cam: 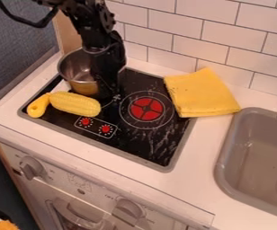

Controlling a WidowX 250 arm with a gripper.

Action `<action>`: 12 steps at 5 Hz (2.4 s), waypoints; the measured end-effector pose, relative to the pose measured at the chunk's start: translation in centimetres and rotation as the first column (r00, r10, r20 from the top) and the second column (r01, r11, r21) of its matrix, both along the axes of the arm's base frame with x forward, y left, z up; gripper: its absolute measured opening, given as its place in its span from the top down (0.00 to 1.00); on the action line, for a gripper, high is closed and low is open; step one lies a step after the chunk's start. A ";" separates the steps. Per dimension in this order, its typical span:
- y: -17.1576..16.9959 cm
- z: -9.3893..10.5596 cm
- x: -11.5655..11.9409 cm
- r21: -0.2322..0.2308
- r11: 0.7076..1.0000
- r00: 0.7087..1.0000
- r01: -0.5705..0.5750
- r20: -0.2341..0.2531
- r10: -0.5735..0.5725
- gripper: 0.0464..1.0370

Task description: Move the silver pot to the lower right of the burner

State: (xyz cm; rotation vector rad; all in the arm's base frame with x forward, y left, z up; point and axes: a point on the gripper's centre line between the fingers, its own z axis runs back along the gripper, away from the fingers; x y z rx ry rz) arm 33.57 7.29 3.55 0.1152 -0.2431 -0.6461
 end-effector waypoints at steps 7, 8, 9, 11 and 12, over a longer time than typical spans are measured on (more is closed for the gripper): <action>-13.3 2.8 -8.2 -0.120 0.988 0.988 0.100 0.128 -0.085 0.96; -14.7 0.9 -9.0 -0.121 0.989 0.991 0.089 0.110 -0.076 0.96; -15.9 -0.3 -9.3 -0.104 0.988 0.991 0.110 0.091 -0.100 0.96; -16.3 -1.2 -9.2 -0.093 0.986 0.990 0.139 0.041 -0.135 0.73; -15.9 -1.3 -9.1 -0.085 0.987 0.990 0.136 0.040 -0.133 0.43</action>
